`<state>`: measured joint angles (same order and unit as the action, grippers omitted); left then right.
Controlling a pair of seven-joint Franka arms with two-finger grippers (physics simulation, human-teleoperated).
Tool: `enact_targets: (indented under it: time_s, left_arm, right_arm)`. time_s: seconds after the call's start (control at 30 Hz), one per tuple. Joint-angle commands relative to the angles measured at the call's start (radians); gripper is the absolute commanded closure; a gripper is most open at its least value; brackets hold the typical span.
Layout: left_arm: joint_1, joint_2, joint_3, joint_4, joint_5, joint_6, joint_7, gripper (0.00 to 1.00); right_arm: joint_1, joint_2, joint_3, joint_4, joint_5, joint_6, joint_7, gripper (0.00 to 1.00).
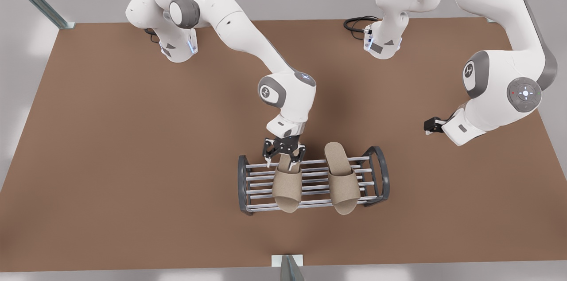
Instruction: Place the right shoe on the shoe rack with the right arm, and place the left shoe on the shoe rack with the left arm
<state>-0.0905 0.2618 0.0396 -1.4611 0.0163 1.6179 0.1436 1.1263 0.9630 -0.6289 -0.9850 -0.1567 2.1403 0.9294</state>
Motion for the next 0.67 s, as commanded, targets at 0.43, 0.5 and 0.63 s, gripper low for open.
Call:
enact_targets:
  time_s: [0.43,0.5,0.63]
  left_arm:
    - [-0.003,-0.010,-0.001,0.001,0.004,0.005,0.067,0.00]
    - [-0.003,-0.010,-0.001,0.001,0.004,0.005,0.067,0.00]
    - [-0.003,-0.010,-0.001,0.001,0.004,0.005,0.068,0.00]
  right_arm:
    - [-1.066,-0.770,0.733,-0.480,0.177,-0.599,-0.745,0.00]
    - [-1.080,-0.765,0.735,-0.451,0.175,-0.640,-0.733,0.00]
    - [-1.083,-0.756,0.730,-0.417,0.167,-0.671,-0.736,0.00]
